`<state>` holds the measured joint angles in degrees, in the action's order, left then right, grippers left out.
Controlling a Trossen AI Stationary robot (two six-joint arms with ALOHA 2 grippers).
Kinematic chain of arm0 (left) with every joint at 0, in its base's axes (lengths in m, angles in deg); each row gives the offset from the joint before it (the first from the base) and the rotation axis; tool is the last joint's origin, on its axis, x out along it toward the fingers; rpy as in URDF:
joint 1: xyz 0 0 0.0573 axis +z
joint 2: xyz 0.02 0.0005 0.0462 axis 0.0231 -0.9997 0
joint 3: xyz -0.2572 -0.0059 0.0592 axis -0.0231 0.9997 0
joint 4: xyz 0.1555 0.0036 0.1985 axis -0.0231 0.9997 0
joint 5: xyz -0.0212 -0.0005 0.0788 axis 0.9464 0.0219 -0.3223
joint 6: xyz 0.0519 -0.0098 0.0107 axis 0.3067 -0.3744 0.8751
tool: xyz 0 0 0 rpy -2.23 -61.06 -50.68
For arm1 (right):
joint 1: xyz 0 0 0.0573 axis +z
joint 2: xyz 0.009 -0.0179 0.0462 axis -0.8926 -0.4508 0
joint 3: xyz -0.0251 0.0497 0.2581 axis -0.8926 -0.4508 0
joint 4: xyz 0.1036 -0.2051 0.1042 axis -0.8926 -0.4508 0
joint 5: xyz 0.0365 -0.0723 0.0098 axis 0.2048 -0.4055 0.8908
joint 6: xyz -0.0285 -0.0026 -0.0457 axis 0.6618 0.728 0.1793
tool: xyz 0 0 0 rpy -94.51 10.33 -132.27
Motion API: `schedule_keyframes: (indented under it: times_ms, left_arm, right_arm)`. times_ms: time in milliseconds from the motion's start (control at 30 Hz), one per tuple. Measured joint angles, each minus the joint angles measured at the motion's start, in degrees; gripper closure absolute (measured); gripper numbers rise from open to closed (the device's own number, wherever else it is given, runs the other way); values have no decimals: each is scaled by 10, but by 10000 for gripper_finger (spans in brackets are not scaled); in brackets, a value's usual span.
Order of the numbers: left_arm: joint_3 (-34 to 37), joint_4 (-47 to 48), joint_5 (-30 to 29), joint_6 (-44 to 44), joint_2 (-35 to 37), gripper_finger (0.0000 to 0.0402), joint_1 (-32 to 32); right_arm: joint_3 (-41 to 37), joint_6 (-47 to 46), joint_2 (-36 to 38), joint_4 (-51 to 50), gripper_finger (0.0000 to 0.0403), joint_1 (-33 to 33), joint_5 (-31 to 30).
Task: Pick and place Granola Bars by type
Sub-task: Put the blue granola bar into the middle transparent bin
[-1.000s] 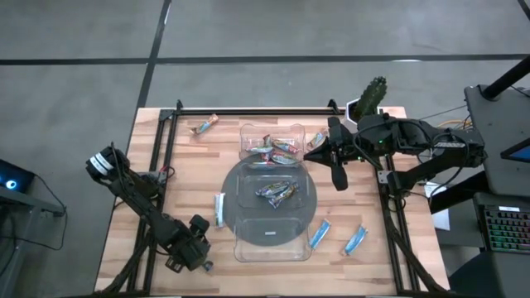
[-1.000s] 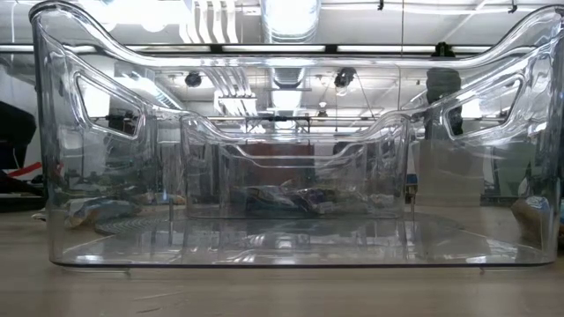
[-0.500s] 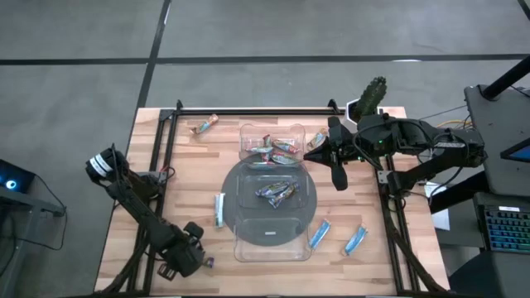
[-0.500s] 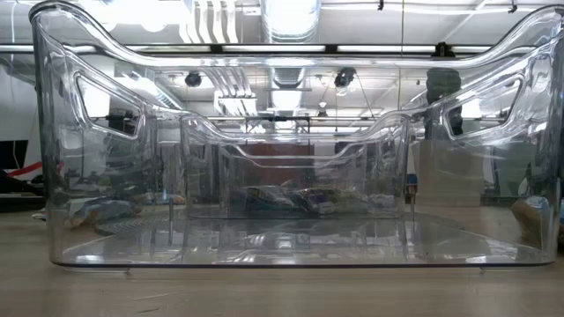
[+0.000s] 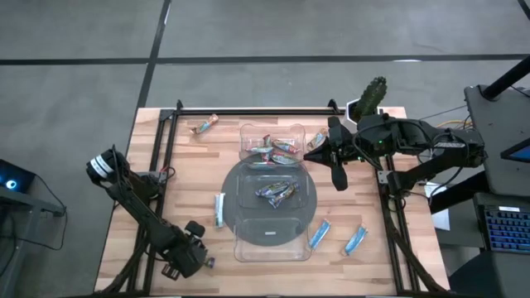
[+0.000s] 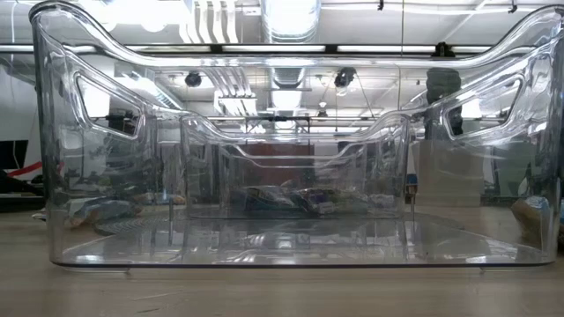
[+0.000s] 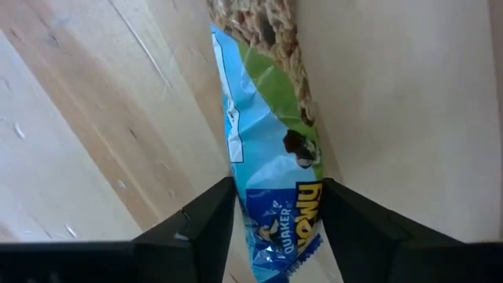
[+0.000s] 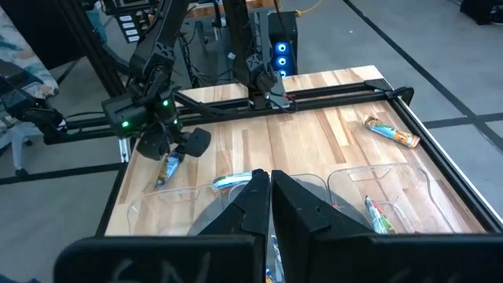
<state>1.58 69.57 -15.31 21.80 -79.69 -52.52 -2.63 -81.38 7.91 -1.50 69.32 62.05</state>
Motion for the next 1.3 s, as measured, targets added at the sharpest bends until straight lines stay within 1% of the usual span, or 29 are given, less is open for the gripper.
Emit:
schedule_keyframes:
  times_ms: [400,467,633,700,867,967,1100,1300]
  left_arm:
    - [-13,17,1,-4,-6,294,1]
    - [-17,23,4,-4,-5,297,1]
    - [-20,37,49,-5,8,298,-1]
    - [-28,49,52,-5,8,298,0]
    - [-64,140,49,5,8,298,0]
    - [-95,202,37,18,9,298,1]
    - [-147,279,0,21,27,298,8]
    - [-236,369,-103,19,82,298,47]
  right_arm:
    - [-1,2,0,0,394,0,-4]
    - [-2,2,0,0,394,0,-4]
    - [-7,2,0,1,394,0,-5]
    - [-11,2,0,0,394,0,-5]
    - [-19,2,0,3,394,0,-5]
    - [-19,5,0,4,394,0,-5]
    - [-19,11,0,5,394,0,-4]
    - [-19,17,1,6,394,0,-4]
